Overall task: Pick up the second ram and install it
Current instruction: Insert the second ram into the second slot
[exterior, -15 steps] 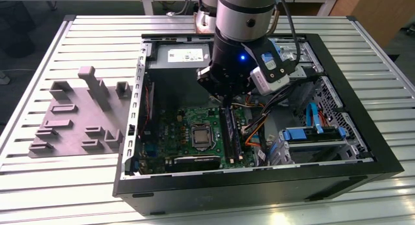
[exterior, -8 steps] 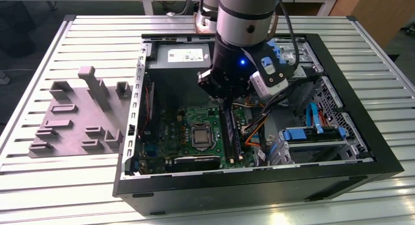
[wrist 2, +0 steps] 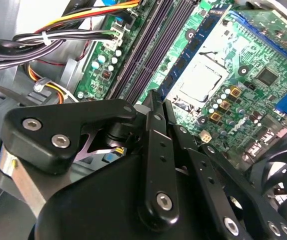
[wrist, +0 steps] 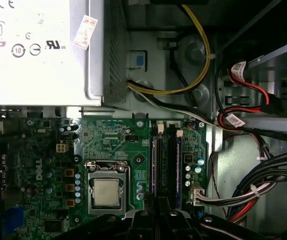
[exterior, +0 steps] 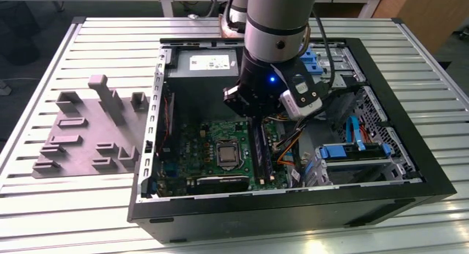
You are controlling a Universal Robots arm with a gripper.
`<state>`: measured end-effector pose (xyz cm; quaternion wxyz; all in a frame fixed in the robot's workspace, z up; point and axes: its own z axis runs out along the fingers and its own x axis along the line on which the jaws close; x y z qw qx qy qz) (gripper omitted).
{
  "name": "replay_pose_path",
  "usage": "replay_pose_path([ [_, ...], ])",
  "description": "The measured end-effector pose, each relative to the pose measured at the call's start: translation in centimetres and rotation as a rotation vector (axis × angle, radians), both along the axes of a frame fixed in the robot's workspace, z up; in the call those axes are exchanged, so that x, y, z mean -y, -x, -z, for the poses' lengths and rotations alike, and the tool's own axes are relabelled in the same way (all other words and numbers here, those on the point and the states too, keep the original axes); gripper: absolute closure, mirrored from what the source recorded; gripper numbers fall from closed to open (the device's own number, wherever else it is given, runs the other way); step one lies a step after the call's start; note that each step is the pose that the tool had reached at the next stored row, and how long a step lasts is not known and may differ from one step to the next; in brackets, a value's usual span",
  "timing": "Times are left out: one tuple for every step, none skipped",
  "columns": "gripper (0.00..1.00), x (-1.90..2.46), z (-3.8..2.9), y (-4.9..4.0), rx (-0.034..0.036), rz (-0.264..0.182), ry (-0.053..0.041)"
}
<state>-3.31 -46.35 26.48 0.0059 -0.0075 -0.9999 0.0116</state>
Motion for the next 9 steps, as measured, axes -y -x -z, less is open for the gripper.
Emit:
replay_pose_path([
  [0.86,0.01,0.15,-0.01,0.0,0.002,-0.0001],
  [0.86,0.02,0.28,-0.02,0.0,0.003,0.0],
  [0.86,0.02,0.38,-0.02,0.0,0.004,0.0],
  [0.86,0.02,0.41,-0.02,0.0,0.004,0.0001],
  [0.86,0.02,0.41,-0.02,0.0,0.004,0.0001],
  [0.86,0.02,0.41,-0.02,-0.0001,0.004,0.0002],
  [0.86,0.02,0.42,-0.02,-0.0001,0.004,0.0002],
  [0.86,0.02,0.43,-0.03,-0.0001,0.004,0.0001],
  [0.86,0.02,0.46,-0.06,0.0001,0.004,-0.0001],
])
